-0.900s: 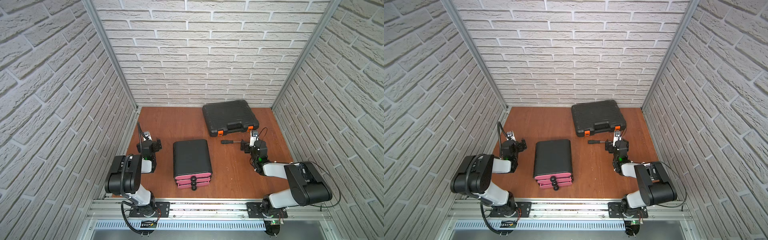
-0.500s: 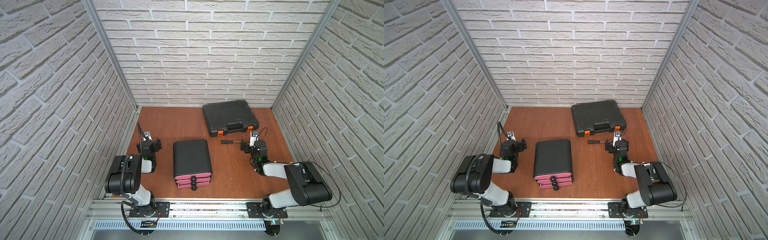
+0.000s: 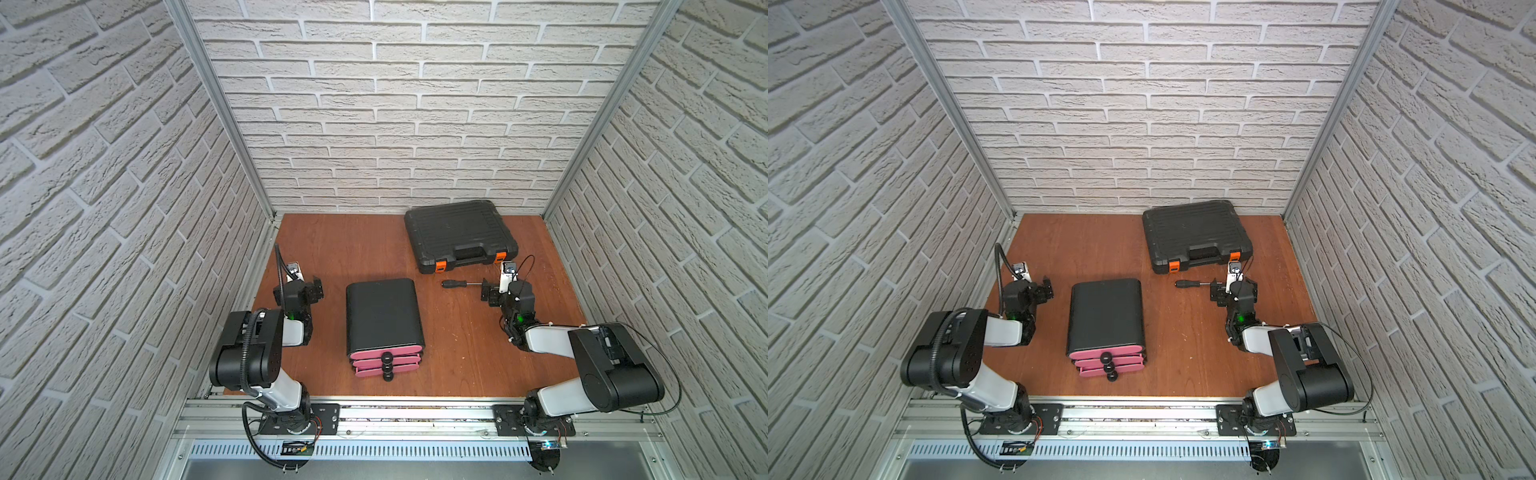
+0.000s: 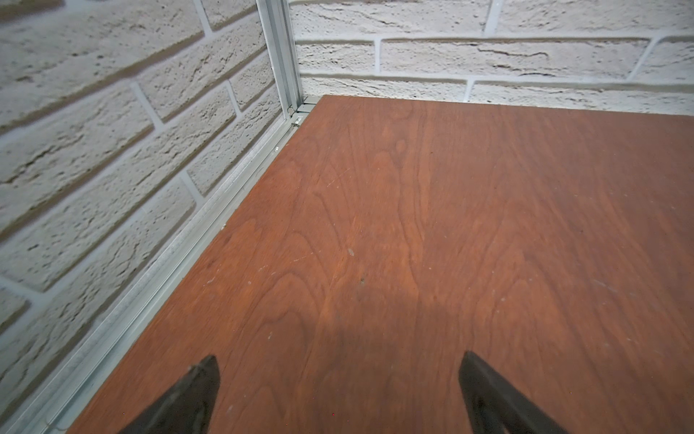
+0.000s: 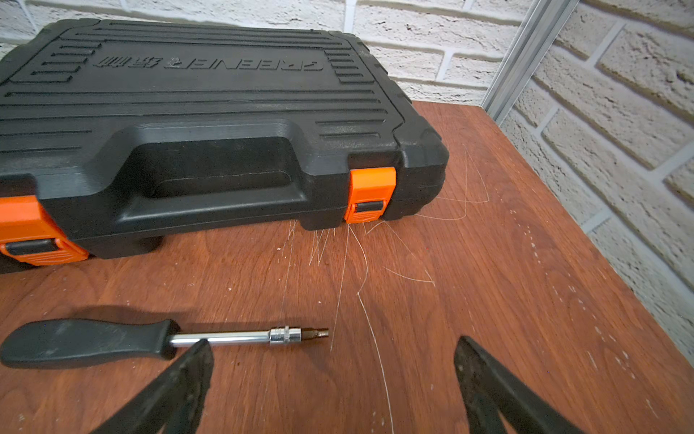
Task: Take the sponge out of the drawer
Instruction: Adjust the storage box at the center of the board.
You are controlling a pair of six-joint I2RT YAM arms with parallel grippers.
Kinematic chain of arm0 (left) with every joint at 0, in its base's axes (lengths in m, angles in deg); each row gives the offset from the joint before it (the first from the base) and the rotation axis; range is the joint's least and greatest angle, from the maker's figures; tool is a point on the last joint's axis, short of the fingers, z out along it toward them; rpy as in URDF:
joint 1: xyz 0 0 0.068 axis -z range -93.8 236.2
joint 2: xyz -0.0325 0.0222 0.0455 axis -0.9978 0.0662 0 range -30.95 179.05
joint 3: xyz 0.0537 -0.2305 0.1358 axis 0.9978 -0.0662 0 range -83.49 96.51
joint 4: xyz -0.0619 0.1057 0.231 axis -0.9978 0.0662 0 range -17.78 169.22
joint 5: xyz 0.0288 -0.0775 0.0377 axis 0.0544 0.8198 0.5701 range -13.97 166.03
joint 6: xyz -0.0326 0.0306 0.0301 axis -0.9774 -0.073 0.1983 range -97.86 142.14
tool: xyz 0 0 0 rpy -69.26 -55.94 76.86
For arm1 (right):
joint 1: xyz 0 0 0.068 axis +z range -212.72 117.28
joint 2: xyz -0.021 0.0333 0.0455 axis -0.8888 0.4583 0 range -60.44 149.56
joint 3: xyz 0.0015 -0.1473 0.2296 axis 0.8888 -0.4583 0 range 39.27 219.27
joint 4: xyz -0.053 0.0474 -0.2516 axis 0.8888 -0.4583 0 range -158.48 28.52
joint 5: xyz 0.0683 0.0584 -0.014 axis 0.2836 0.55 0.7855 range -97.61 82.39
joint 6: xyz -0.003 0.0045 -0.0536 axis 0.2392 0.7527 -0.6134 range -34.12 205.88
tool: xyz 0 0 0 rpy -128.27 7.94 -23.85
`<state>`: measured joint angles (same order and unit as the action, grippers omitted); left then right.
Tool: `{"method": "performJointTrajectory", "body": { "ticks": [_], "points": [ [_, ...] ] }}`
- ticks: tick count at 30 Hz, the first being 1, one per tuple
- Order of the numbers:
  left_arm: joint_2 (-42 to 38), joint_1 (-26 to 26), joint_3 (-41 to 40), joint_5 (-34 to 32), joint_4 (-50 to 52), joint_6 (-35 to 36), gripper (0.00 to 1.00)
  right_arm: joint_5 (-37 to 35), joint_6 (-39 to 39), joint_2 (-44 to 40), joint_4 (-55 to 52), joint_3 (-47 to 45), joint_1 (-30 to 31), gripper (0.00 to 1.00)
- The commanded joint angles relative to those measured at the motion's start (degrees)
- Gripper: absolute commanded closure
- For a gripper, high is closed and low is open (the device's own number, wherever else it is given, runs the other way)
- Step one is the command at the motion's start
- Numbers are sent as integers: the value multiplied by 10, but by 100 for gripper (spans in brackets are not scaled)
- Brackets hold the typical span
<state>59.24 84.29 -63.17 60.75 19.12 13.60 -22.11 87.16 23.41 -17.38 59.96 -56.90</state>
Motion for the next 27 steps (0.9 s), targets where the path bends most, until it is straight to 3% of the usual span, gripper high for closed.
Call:
{"method": "performJointTrajectory", "body": {
  "ticks": [1,5,11,15,17,23,24,27],
  "points": [
    [-1,1,4,-3,-29,8,2,-3,6,-10,17,-2,1,1],
    [-34,23,0,-27,-17,36,2,-29,11,-25,-6,3,7,1],
    [-125,122,52,-95,108,137,2,-33,9,-22,-10,9,10,1],
    [-189,142,89,-70,197,128,2,-31,10,-25,-13,8,9,1],
    [-223,142,105,-25,248,96,2,-31,10,-24,-12,8,9,1],
    [-294,143,89,19,275,61,2,-18,1,-29,-15,10,10,1],
    [-304,144,85,21,279,57,2,-4,-14,-36,-45,25,12,1],
    [-330,142,83,41,307,32,2,-12,-11,-75,-317,171,17,1]
  ]
}}
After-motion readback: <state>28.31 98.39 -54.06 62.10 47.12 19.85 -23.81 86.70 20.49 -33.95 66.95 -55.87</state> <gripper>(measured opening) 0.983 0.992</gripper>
